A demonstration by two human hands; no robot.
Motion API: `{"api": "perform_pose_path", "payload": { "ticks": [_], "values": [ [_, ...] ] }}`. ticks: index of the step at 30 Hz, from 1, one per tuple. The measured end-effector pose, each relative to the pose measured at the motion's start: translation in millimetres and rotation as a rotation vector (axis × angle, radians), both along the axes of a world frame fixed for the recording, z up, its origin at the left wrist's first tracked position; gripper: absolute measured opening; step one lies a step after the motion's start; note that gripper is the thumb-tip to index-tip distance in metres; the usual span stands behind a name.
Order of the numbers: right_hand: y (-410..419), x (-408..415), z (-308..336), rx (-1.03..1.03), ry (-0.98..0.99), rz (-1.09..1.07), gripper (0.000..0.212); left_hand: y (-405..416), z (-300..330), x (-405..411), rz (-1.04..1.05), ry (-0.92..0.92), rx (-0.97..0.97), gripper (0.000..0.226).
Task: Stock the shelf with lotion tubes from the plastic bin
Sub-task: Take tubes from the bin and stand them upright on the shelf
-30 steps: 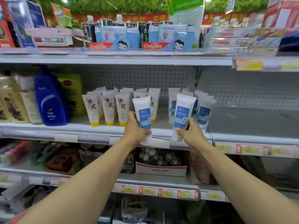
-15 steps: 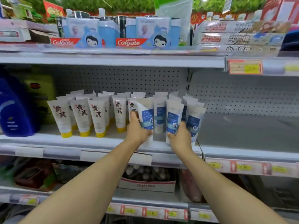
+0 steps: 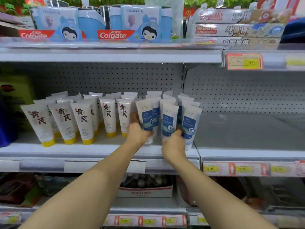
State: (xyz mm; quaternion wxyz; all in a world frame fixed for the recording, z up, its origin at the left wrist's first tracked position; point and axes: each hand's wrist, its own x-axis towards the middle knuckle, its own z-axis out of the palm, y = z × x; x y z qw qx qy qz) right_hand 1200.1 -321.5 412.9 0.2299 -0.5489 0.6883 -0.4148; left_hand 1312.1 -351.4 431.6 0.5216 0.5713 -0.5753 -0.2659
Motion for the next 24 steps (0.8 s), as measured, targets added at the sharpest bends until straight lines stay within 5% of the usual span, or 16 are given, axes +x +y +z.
{"api": "perform_pose_path", "payload": {
  "ticks": [7,21,24],
  "values": [
    [28,-14,-3,0.010,0.120,0.105,0.050,-18,-16,-9,0.031,-0.108,0.174,0.040],
    [84,15,-4,-0.046,0.399,0.197,0.062,17,-4,30,0.068,-0.225,0.172,0.062],
    [96,38,-8,-0.008,0.446,0.256,0.062,40,1,59,0.093,-0.250,0.174,0.052]
  ]
}}
